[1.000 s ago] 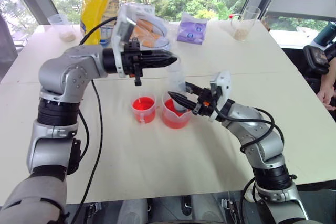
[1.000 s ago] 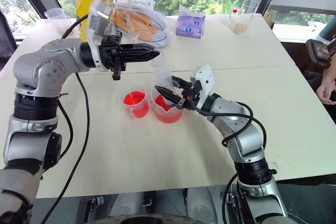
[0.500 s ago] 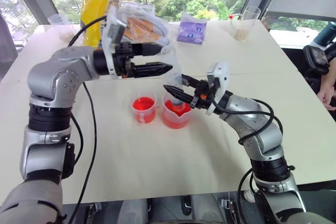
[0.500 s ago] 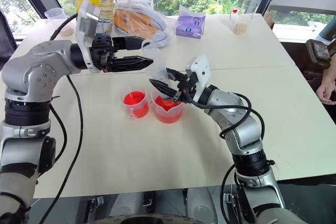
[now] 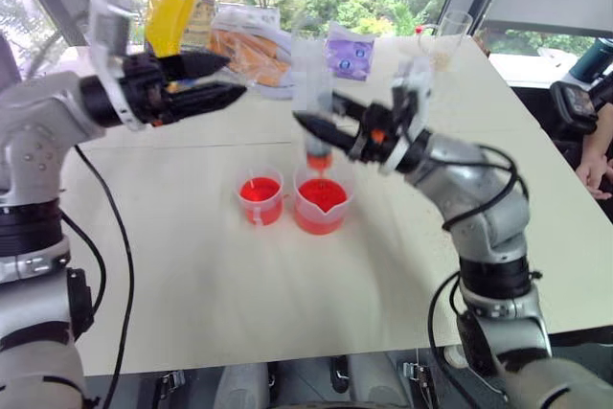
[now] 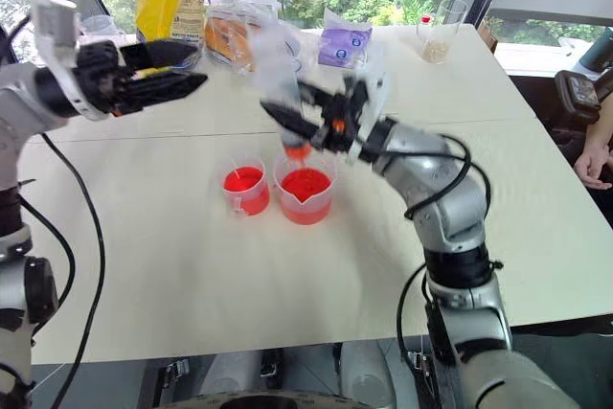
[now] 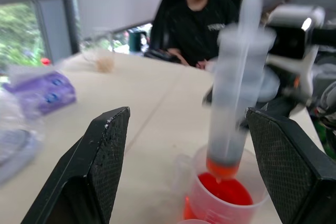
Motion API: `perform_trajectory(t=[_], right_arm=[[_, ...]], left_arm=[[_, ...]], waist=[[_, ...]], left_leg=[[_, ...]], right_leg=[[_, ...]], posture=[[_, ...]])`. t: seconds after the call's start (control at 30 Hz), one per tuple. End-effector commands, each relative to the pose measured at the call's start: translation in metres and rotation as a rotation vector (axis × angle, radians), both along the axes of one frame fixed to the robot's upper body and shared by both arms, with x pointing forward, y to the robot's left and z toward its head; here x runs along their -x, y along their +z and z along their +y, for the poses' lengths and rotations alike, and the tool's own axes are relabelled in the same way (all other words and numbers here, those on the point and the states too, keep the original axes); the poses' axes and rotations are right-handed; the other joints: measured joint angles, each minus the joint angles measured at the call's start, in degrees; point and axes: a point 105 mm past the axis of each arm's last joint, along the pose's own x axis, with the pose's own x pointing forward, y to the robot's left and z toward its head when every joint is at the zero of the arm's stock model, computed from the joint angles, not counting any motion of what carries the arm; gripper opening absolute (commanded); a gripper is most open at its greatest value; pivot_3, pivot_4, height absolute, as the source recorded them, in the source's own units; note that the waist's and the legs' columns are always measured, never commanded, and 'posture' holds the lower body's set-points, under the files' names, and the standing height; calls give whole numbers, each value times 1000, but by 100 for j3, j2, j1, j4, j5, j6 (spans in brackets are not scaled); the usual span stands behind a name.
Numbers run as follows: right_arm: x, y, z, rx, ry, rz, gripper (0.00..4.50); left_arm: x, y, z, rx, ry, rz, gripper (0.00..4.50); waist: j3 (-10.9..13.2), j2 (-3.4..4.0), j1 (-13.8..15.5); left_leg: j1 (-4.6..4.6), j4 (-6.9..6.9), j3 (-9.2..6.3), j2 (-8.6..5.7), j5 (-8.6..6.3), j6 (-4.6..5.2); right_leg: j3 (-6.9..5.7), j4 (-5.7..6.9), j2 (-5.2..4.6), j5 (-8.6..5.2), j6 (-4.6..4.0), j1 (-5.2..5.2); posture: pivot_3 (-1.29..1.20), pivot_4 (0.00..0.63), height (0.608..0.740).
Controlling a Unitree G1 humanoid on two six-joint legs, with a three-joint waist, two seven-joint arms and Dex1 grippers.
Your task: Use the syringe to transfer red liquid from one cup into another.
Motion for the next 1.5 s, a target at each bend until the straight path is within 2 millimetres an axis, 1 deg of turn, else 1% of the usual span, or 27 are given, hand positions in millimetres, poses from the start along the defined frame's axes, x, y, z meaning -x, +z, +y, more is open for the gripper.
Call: perform_trajectory(t=[0.03,0.07,0.17,0.3,0.43,0.53,0.63,0.83,1.07,1.17,1.2,1.23,1.33,1.37,1.43,1.5], right_arm=[[3,24,15,-66,91,-14,1421],[3,27,18,-73,105,-11,1421],[1,28,39,-86,177,-3,1421],[-2,18,60,-94,230,26,1421],[-6,1,72,-87,250,54,1421],[-7,-16,76,-68,254,86,1421],[-10,-24,76,-59,245,96,1421],[-12,-27,77,-57,236,99,1421],[-12,-26,78,-60,229,92,1421],[-11,-25,78,-56,231,85,1421],[-11,-25,78,-55,231,84,1421],[-11,-25,79,-54,231,83,1421],[-10,-25,79,-51,233,82,1421],[-9,-26,79,-50,233,81,1421],[-9,-26,79,-50,235,81,1421],[-8,-24,79,-52,237,77,1421]], left_arm=[[7,18,9,26,22,-54,3609],[7,18,10,28,26,-56,3609],[11,26,11,37,38,-79,3609],[18,34,15,47,53,-101,3609],[25,41,18,53,60,-107,3609],[30,44,15,63,45,-111,3609],[32,44,7,66,11,-108,3609],[29,40,-7,63,-36,-85,3609],[22,29,-13,40,-40,-50,3609],[18,27,-14,42,-35,-43,2802],[17,27,-14,47,-33,-42,2350],[17,27,-13,49,-31,-43,1769],[16,28,-13,55,-30,-45,207],[16,29,-13,57,-30,-45,49],[16,28,-13,52,-29,-44,49],[16,22,-14,27,-33,-34,49]], waist=[[0,0,6],[0,0,9],[-1,-1,10],[0,-1,-12],[0,-1,-18],[-1,-1,0],[-1,-1,0],[-1,-1,-13],[0,-1,-18],[-1,-1,-17],[-1,-1,-17],[-1,-1,-17],[-1,-1,-17],[-1,-1,-17],[-1,-1,-17],[-1,-1,-17]], left_leg=[[0,0,-1,0,0,0],[0,0,0,0,0,0],[-2,0,1,-2,0,0],[-2,0,2,-1,-1,1],[-4,-2,3,0,-1,1],[-4,-2,1,0,0,0],[-4,-1,2,0,0,0],[-3,-1,1,-1,1,-3],[-3,-2,2,-1,3,-6],[-3,-2,3,-1,2,-5],[-3,-2,2,-1,2,-4],[-3,-2,2,-1,2,-4],[-3,-2,2,-1,2,-4],[-3,-2,2,-1,2,-4],[-3,-2,2,-1,2,-4],[-3,-2,2,-1,2,-4]], right_leg=[[-2,1,0,0,0,2],[-2,1,0,0,0,1],[-2,-2,-4,0,0,3],[-1,-2,-4,0,0,1],[0,0,-4,0,0,-2],[-1,0,-4,0,0,-1],[-1,0,-6,1,0,0],[-1,1,-4,0,0,-1],[-1,1,-3,1,0,-2],[-1,1,-3,0,0,-2],[-1,1,-3,0,0,-2],[-1,1,-3,0,0,-2],[-1,1,-3,0,0,-1],[-1,1,-3,0,0,-1],[-1,1,-3,0,0,-2],[-1,1,-3,0,0,-2]], posture=[[0,150,740],[0,150,740],[0,150,740],[0,150,740],[0,150,740],[0,150,740],[0,150,740],[0,150,740],[0,150,740],[0,150,740],[0,150,740],[0,150,740],[0,150,740],[0,150,740],[0,150,740],[0,150,740]])
